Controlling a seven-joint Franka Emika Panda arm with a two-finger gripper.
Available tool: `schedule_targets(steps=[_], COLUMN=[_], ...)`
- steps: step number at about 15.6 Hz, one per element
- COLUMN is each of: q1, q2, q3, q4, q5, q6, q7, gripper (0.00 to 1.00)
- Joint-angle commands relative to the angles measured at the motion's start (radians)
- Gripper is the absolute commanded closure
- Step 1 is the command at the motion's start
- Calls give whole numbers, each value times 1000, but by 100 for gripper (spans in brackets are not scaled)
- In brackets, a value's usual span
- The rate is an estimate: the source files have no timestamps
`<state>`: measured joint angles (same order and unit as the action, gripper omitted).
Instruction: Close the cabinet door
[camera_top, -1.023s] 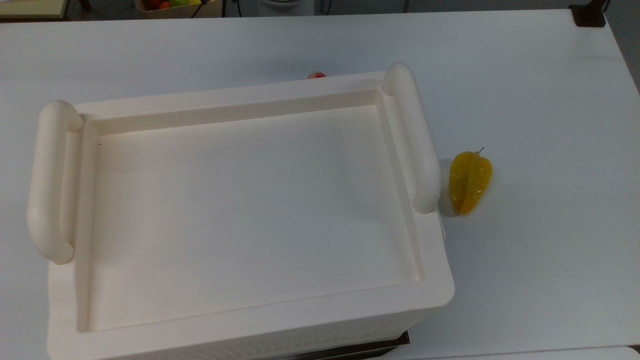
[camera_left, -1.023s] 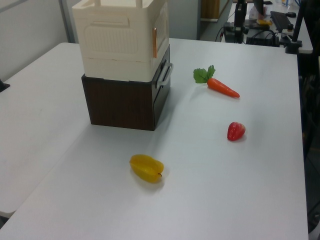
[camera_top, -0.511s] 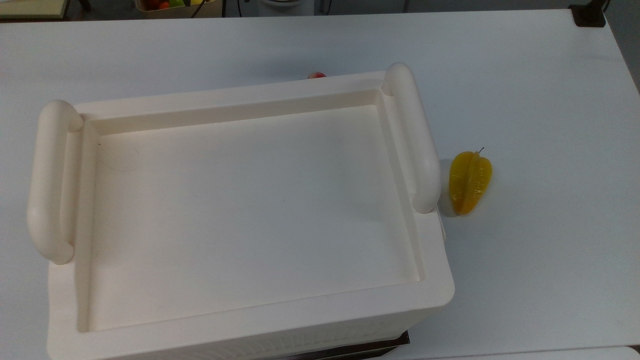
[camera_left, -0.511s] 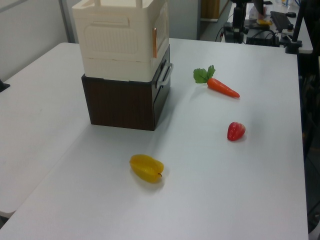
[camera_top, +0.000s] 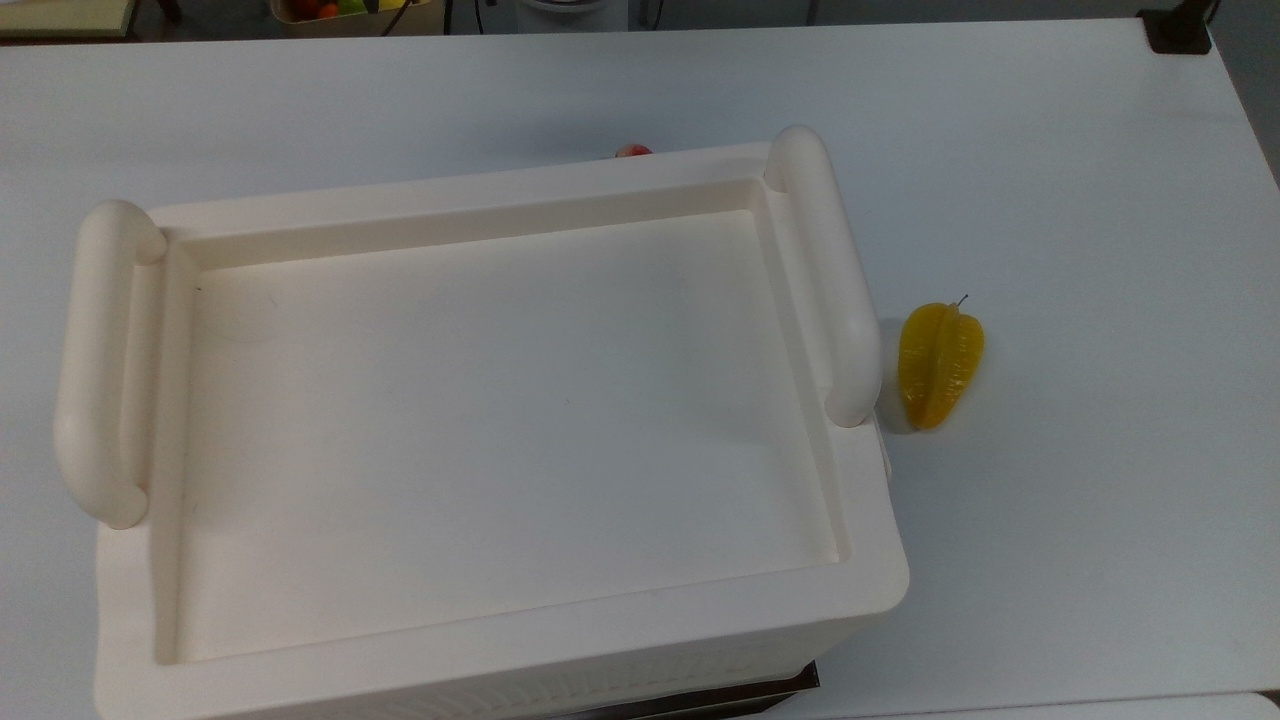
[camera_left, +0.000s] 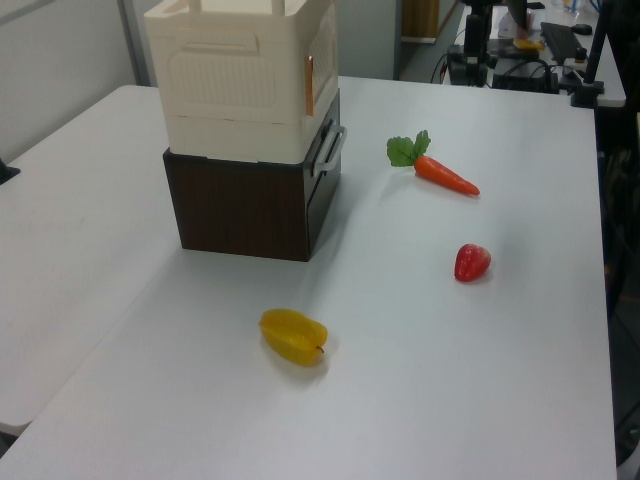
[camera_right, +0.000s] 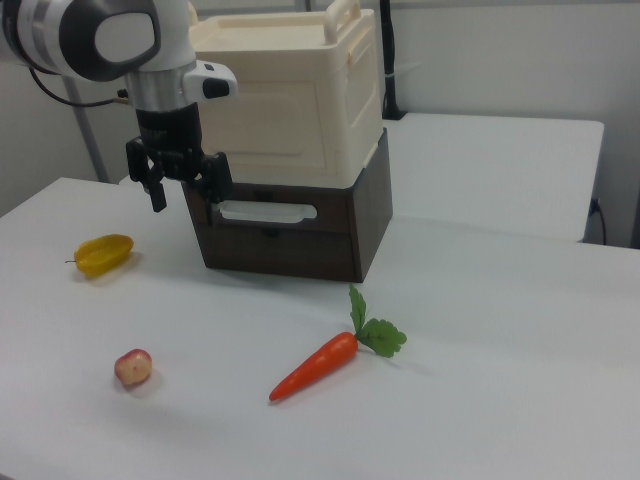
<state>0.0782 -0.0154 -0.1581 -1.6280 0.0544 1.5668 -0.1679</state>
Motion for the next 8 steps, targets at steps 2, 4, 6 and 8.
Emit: schedule_targets(steps=[2, 4, 6, 8], q1=[-11, -12, -12, -14], q2=[-6, -8, -8, -8], q3=[6, 6, 6, 6], q4=[11, 11, 11, 11], q5=[-14, -14, -14, -13], q6=[-19, -21, -21, -19], q7=[22, 22, 22, 22], gripper=[0, 0, 0, 0])
